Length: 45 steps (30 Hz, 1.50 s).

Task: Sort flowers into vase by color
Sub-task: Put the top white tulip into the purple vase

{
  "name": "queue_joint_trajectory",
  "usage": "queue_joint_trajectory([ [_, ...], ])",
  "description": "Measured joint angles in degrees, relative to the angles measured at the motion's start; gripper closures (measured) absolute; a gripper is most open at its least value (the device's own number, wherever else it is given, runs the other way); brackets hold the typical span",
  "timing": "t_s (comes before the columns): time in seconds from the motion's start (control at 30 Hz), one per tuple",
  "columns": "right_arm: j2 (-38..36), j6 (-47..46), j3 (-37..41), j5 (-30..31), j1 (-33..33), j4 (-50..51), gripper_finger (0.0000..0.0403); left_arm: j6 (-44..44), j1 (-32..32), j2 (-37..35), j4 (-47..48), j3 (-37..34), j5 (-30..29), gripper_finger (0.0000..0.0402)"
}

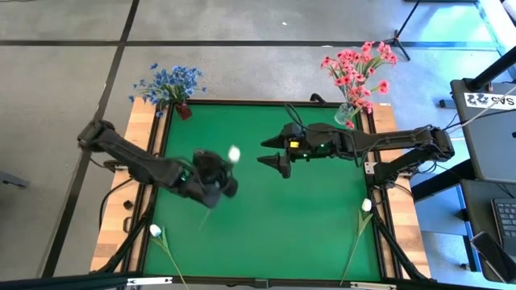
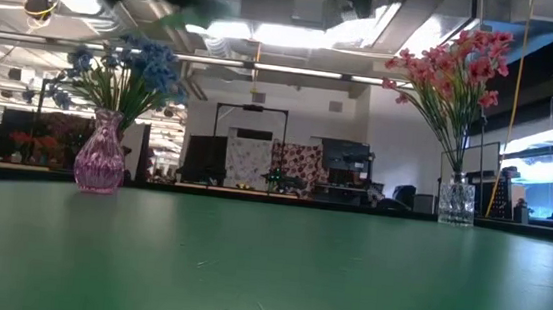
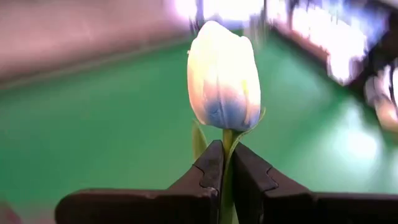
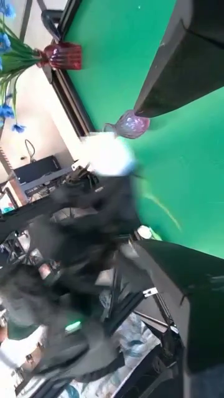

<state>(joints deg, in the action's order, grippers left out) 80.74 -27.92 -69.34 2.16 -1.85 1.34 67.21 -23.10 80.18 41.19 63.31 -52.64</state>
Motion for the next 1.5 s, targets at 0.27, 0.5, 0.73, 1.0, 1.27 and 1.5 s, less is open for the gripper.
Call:
queue_joint_trajectory([
  [0.27, -0.87, -6.51, 0.0, -1.45, -1.52, -0.38, 0.0066, -19.2, 2.72, -13.7, 0.38, 2.48, -37.24, 0.0385],
  [0.5, -1.11, -6.36, -0.02, 4.15, -8.0, -0.26, 0.0066, -21.99, 12.78, -19.82, 1.79, 0.79, -37.44, 0.0385],
  [0.73, -1.11, -6.32, -0.02, 11.34, -11.66, 0.07, 0.0066, -23.31, 23.06, -19.39, 0.66, 0.77, -37.21, 0.0394],
  [1.0, -1.11, -6.34, -0.02, 13.3, -12.15, 0.05, 0.0066, -51.2, 26.47, -19.8, -38.69, 0.74, -11.66, 0.0394],
  [1.27, -1.11, -6.84, -0.02, 14.19, -13.76, 0.16, 0.0066, -84.87, 20.68, -22.08, -55.91, 0.66, 12.42, 0.0395],
  [1.5, -1.09, -6.97, -0.02, 20.98, -17.08, 0.66, 0.0066, -85.84, 14.89, -29.95, -60.25, -9.81, 12.65, 0.0392],
])
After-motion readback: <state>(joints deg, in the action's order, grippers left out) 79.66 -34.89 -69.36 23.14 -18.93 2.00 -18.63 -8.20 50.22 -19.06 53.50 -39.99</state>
